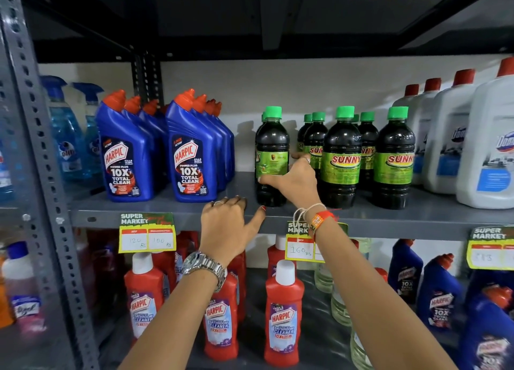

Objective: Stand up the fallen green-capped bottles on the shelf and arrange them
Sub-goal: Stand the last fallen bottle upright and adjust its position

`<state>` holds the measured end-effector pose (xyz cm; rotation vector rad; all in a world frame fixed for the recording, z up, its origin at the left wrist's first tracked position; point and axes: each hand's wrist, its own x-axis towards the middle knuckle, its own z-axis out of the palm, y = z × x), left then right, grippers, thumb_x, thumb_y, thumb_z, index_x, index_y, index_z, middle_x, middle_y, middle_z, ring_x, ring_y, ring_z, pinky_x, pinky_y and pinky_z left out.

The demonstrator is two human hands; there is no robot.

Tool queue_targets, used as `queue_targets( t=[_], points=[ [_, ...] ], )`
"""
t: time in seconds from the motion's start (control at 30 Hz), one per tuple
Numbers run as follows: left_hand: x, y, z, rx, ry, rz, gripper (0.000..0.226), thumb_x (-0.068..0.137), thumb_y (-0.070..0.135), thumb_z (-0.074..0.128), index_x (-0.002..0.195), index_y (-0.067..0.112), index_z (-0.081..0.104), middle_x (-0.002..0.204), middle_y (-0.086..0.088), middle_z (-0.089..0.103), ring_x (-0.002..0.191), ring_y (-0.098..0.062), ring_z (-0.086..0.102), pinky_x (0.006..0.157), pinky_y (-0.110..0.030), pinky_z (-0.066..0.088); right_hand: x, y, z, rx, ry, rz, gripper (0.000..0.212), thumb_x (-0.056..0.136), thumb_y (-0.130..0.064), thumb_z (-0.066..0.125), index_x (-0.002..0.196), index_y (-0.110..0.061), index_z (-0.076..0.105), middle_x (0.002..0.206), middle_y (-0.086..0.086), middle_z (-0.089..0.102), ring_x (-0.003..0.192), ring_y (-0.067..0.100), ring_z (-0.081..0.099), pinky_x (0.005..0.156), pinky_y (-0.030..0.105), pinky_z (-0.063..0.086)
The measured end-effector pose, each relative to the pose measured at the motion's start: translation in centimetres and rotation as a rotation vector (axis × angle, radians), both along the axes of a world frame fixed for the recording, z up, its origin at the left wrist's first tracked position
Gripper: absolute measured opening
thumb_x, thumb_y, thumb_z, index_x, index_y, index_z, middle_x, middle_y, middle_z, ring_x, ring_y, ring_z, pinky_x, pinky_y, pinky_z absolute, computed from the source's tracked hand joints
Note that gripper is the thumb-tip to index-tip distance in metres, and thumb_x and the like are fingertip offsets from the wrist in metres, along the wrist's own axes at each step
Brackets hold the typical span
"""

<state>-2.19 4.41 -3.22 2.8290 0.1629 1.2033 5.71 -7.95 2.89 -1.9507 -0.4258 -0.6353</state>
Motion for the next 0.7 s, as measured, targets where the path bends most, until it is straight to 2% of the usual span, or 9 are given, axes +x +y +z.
queue_targets(
  t=[0.13, 0.2, 0.27, 0.3, 0.33, 0.4, 0.5, 0.63, 0.7],
  points=[
    [0.0, 0.1, 0.0, 0.009, 0.005, -0.004, 0.067, 0.081, 0.062, 0.024, 0.099, 0.017, 0.071, 0.101, 0.002, 0.073, 0.091, -0.016, 0.066, 0.077, -0.031, 0.042, 0.5, -1.1, 0.3, 0.172, 0.179, 0.178, 0.068, 0.062, -0.018, 0.083, 0.113, -0.010, 0.040, 0.110, 0.009, 0.055, 0.103, 0.023, 0.056, 0.091, 0.033, 0.047],
    [0.0, 0.1, 0.0, 0.014, 0.001, -0.005, 0.068, 0.080, 0.063, 0.024, 0.101, 0.017, 0.070, 0.102, 0.002, 0.073, 0.091, -0.016, 0.066, 0.077, -0.031, 0.043, 0.1, -0.9, 0.1, 0.174, 0.155, 0.184, 0.056, 0.063, -0.025, 0.081, 0.100, -0.017, 0.041, 0.114, 0.009, 0.057, 0.097, 0.019, 0.055, 0.085, 0.030, 0.047],
    [0.1, 0.1, -0.1, 0.012, 0.000, -0.006, 0.068, 0.080, 0.063, 0.024, 0.101, 0.017, 0.070, 0.102, 0.001, 0.073, 0.091, -0.017, 0.066, 0.078, -0.032, 0.043, -0.3, -0.4, -0.1, 0.119, 0.010, 0.104, 0.051, 0.057, -0.040, 0.083, 0.085, -0.024, 0.043, 0.115, 0.014, 0.056, 0.101, 0.023, 0.055, 0.087, 0.032, 0.046],
    [0.1, 0.1, -0.1, 0.010, 0.001, -0.004, 0.068, 0.080, 0.062, 0.025, 0.100, 0.016, 0.070, 0.102, 0.000, 0.073, 0.092, -0.017, 0.066, 0.079, -0.032, 0.043, -0.6, -0.2, -0.1, 0.059, -0.066, 0.035, 0.057, 0.054, -0.049, 0.082, 0.090, -0.023, 0.047, 0.116, 0.016, 0.053, 0.107, 0.027, 0.052, 0.093, 0.037, 0.045],
    [0.1, 0.1, 0.0, 0.008, 0.002, -0.002, 0.067, 0.080, 0.062, 0.025, 0.100, 0.016, 0.070, 0.102, 0.000, 0.073, 0.092, -0.017, 0.066, 0.079, -0.032, 0.043, -0.9, 0.1, -0.1, -0.019, -0.123, -0.045, 0.073, 0.051, -0.055, 0.081, 0.102, -0.014, 0.049, 0.117, 0.017, 0.050, 0.113, 0.030, 0.047, 0.097, 0.040, 0.043],
    [0.1, 0.1, 0.0, 0.007, 0.004, -0.002, 0.067, 0.081, 0.062, 0.026, 0.099, 0.016, 0.070, 0.102, 0.000, 0.073, 0.091, -0.017, 0.065, 0.079, -0.032, 0.042, -0.9, 0.4, -0.1, -0.098, -0.169, -0.138, 0.097, 0.050, -0.056, 0.081, 0.117, 0.001, 0.040, 0.117, 0.017, 0.049, 0.115, 0.033, 0.046, 0.096, 0.040, 0.041],
    [0.0, 0.1, 0.0, 0.012, 0.009, -0.011, 0.066, 0.081, 0.061, 0.027, 0.103, 0.016, 0.070, 0.104, -0.001, 0.072, 0.093, -0.018, 0.065, 0.080, -0.032, 0.042, -0.5, 0.3, 0.0, -0.059, -0.135, -0.106, 0.084, 0.052, -0.043, 0.085, 0.111, -0.003, 0.040, 0.109, 0.012, 0.056, 0.106, 0.030, 0.055, 0.085, 0.037, 0.046],
    [0.0, 0.1, -0.1, 0.012, 0.006, -0.011, 0.066, 0.082, 0.061, 0.027, 0.106, 0.016, 0.069, 0.106, -0.001, 0.072, 0.094, -0.019, 0.064, 0.080, -0.032, 0.042, -0.2, -0.4, -0.1, 0.023, -0.038, 0.076, 0.061, 0.060, -0.029, 0.084, 0.093, -0.022, 0.033, 0.087, -0.011, 0.055, 0.101, 0.021, 0.060, 0.078, 0.022, 0.042],
    [0.0, 0.1, -0.1, 0.005, -0.002, -0.013, 0.065, 0.081, 0.061, 0.028, 0.104, 0.016, 0.069, 0.103, -0.001, 0.072, 0.093, -0.019, 0.065, 0.080, -0.032, 0.042, -0.5, -0.5, -0.4, 0.020, -0.069, 0.095, 0.057, 0.057, -0.034, 0.085, 0.086, -0.026, 0.036, 0.103, 0.003, 0.058, 0.108, 0.025, 0.057, 0.086, 0.029, 0.046]
  ],
)
